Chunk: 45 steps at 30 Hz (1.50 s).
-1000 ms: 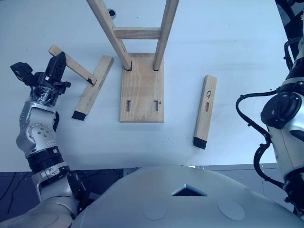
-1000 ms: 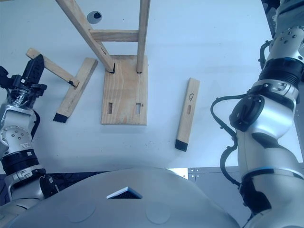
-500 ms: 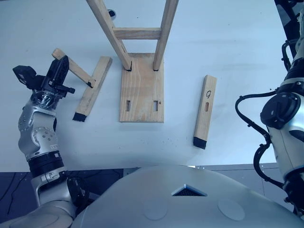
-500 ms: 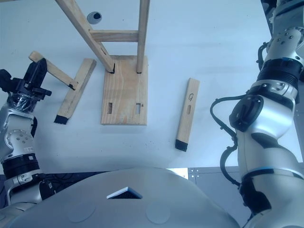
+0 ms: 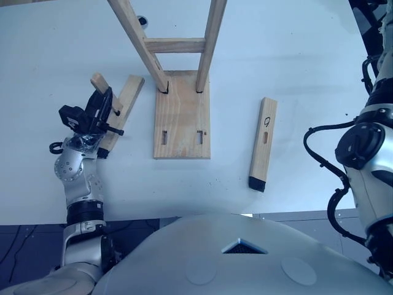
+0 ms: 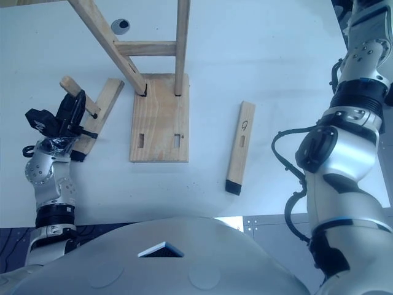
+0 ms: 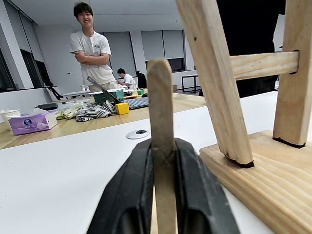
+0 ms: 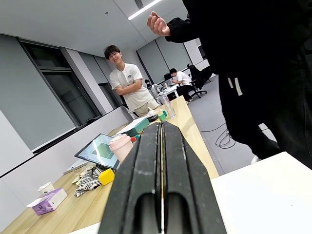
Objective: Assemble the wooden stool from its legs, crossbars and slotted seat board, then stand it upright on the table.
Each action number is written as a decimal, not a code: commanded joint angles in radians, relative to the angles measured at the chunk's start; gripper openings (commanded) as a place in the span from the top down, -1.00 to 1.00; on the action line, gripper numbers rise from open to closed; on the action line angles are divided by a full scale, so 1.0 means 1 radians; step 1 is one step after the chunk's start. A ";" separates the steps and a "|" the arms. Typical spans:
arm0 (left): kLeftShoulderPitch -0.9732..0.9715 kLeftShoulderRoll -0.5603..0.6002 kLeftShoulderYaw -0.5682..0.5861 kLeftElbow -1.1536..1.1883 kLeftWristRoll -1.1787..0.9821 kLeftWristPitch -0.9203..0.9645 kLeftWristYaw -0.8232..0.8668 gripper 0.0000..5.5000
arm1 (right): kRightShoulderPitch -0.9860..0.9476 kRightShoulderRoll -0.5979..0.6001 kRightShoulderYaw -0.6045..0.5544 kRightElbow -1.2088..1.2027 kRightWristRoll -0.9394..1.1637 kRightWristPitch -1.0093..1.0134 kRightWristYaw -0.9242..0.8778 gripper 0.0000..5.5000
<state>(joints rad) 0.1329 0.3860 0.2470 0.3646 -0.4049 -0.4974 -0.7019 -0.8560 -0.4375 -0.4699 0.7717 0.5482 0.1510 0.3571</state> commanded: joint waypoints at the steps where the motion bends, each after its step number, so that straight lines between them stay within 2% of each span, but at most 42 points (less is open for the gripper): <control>1: 0.200 0.036 -0.003 0.153 0.059 0.133 -0.011 0.87 | 0.026 0.033 0.008 -0.022 -0.015 -0.017 -0.006 1.00; 8: 0.195 0.042 0.019 0.065 -0.032 0.162 -0.011 0.87 | 0.046 0.035 0.015 -0.032 -0.025 -0.022 -0.012 1.00; 31: 0.263 0.070 0.012 0.060 0.003 0.153 0.027 0.87 | 0.065 0.044 0.028 -0.039 -0.057 -0.028 -0.014 1.00; 32: 0.265 0.076 0.010 0.056 -0.005 0.179 0.026 0.76 | 0.069 0.044 0.028 -0.040 -0.057 -0.028 -0.016 1.00; 37: 0.256 0.131 0.022 0.002 -0.015 0.274 0.015 0.54 | 0.079 0.052 0.029 -0.046 -0.059 -0.031 -0.026 1.00; 45: 0.291 0.404 0.086 -0.348 -0.054 0.665 -0.060 0.17 | 0.108 0.061 0.032 -0.079 -0.053 -0.025 -0.035 1.00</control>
<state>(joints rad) 0.4148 0.6989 0.3115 0.0974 -0.4645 0.0644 -0.7371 -0.7566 -0.3976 -0.4396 0.7138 0.4996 0.1211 0.3310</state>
